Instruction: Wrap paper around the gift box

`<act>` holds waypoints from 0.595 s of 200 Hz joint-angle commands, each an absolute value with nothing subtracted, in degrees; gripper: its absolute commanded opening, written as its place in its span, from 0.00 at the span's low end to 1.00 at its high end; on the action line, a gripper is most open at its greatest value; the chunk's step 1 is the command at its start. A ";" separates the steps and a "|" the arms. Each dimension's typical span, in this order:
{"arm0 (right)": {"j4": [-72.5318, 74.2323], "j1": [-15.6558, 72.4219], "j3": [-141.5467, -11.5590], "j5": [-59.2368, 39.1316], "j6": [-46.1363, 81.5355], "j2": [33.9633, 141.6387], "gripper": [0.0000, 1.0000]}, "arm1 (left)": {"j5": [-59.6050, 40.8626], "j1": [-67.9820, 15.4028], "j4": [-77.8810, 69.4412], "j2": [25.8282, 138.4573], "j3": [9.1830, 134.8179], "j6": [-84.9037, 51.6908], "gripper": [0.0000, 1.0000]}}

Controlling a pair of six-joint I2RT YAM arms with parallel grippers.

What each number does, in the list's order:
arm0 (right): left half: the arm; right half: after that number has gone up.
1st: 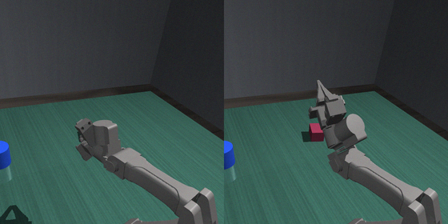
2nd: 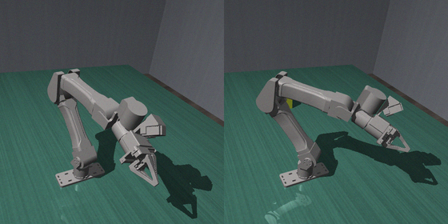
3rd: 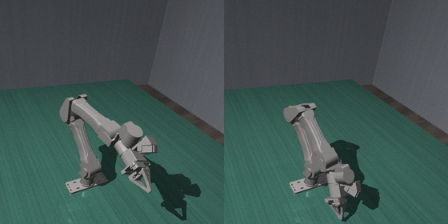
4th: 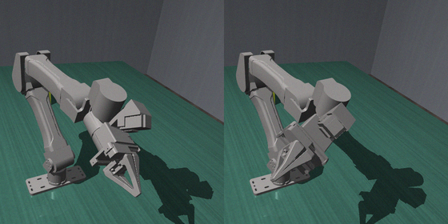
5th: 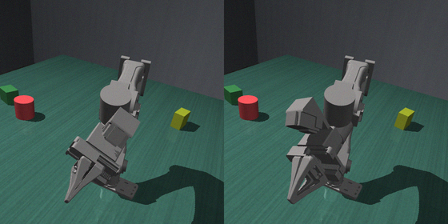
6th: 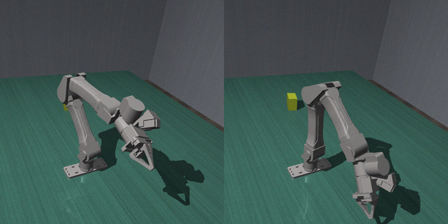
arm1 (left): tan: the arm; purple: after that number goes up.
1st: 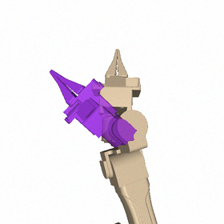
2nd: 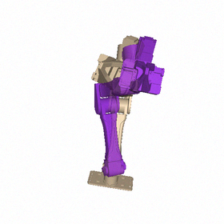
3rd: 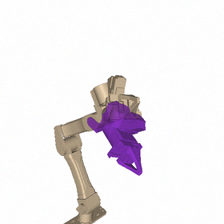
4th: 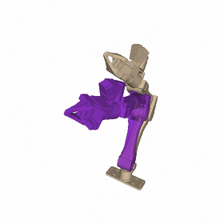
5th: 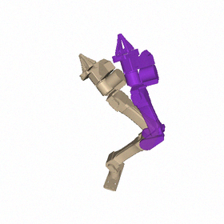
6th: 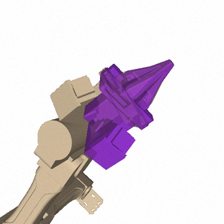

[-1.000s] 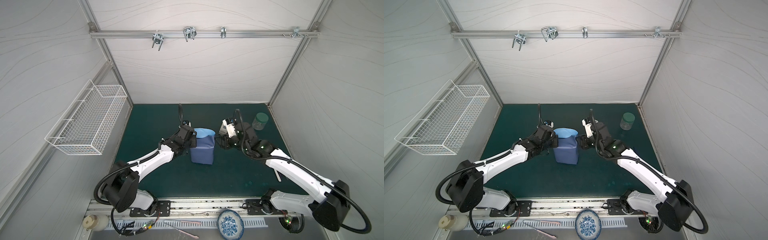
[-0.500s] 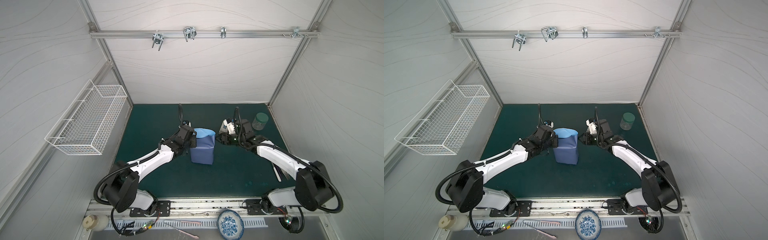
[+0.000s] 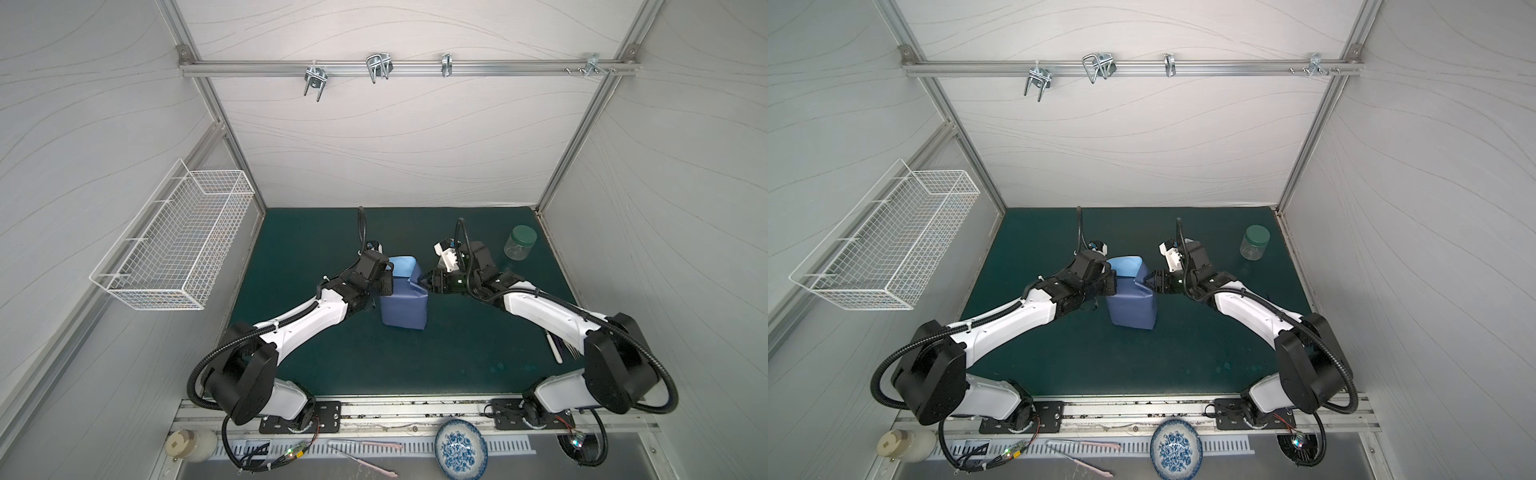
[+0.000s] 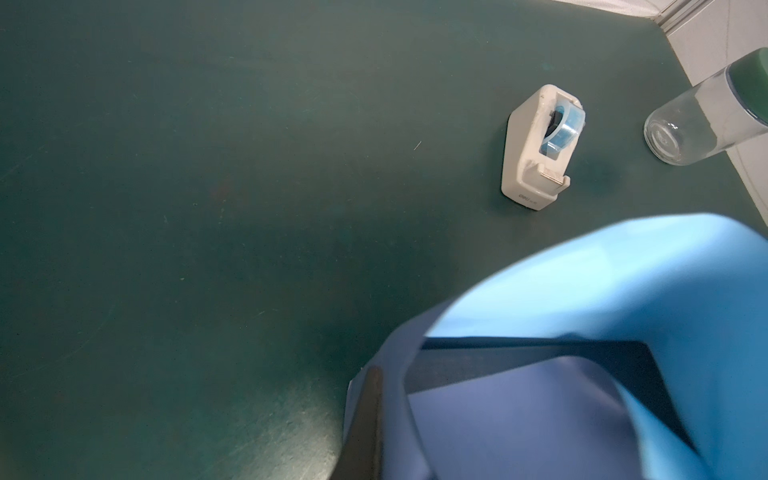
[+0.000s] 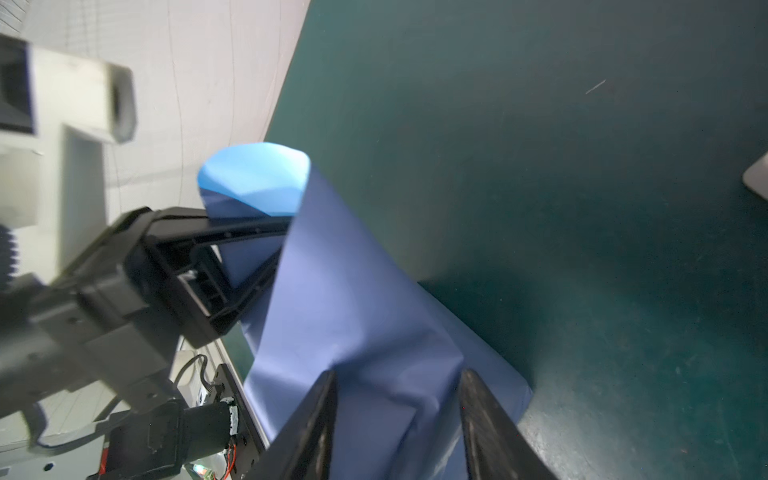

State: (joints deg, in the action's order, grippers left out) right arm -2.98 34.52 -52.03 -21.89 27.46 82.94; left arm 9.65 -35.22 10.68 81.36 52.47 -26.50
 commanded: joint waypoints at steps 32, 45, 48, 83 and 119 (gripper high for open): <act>-5.87 35.92 -53.67 -17.58 26.46 86.70 0.51 | 9.25 -35.90 14.29 81.17 52.82 -26.10 0.01; -6.53 35.88 -53.40 -16.93 26.33 87.67 0.51 | 8.75 -35.90 13.90 80.82 52.65 -26.34 0.01; -6.67 35.92 -53.26 -16.75 26.22 87.81 0.51 | 8.69 -35.94 13.88 80.78 52.71 -26.36 0.02; -5.29 36.41 -48.84 -16.30 26.52 87.76 0.49 | 6.70 -35.91 13.93 79.47 54.06 -26.54 0.18; -2.69 36.57 -44.07 -15.66 26.63 85.66 0.47 | 4.77 -35.83 15.84 74.58 55.01 -27.24 0.52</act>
